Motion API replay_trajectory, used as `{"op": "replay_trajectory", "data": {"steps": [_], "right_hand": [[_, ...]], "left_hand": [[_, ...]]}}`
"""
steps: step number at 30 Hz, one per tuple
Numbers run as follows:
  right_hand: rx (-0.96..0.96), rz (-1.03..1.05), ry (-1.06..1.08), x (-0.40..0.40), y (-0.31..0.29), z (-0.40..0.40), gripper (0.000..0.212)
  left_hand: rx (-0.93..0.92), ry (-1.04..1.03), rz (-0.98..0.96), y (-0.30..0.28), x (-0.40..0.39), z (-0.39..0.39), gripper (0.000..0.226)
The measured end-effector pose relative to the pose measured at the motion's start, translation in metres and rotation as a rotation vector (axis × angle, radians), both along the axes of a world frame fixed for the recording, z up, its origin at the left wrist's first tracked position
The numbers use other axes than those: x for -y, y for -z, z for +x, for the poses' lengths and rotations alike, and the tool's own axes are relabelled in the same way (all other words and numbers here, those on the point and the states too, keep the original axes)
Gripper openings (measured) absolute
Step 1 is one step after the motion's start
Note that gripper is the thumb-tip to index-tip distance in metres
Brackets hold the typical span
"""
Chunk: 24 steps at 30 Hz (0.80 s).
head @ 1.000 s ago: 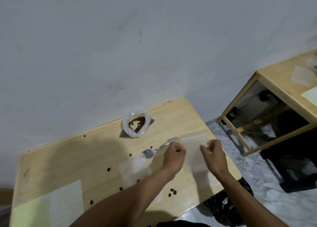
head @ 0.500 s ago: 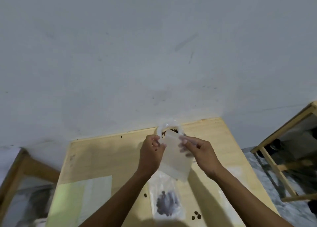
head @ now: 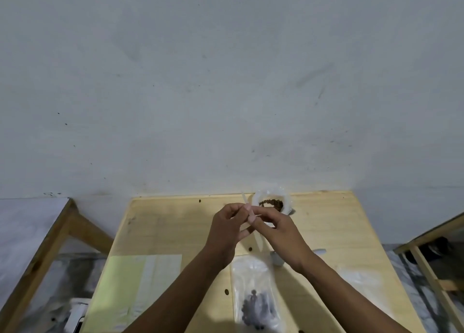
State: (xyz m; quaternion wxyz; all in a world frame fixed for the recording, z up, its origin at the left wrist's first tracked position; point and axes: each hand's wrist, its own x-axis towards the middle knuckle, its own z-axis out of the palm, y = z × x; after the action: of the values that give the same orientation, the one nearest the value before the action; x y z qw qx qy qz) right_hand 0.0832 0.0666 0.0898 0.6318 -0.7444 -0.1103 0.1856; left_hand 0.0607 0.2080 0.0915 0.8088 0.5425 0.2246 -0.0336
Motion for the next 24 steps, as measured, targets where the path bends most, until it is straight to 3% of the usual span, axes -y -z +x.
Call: {"op": "replay_trajectory", "data": {"steps": [4, 9, 15, 21, 24], "right_hand": [[-0.072, 0.070, 0.018, 0.001, -0.004, 0.000, 0.017], [0.211, -0.281, 0.102, -0.001, 0.015, 0.000, 0.022], [0.300, -0.398, 0.101, 0.000, 0.021, 0.001, 0.019], [0.291, -0.469, 0.107, 0.003, 0.024, 0.002, 0.031], [0.263, -0.512, 0.146, 0.003, 0.026, 0.004, 0.025]], "left_hand": [[-0.015, -0.021, 0.040, 0.008, 0.005, 0.003, 0.007], [-0.016, -0.042, 0.169, 0.014, 0.014, 0.005, 0.003], [-0.028, -0.059, 0.155, 0.017, 0.015, 0.005, 0.014], [0.002, 0.089, 0.504, 0.025, 0.006, 0.000, 0.027], [-0.009, 0.098, 0.633, 0.028, 0.008, -0.002, 0.030]]}}
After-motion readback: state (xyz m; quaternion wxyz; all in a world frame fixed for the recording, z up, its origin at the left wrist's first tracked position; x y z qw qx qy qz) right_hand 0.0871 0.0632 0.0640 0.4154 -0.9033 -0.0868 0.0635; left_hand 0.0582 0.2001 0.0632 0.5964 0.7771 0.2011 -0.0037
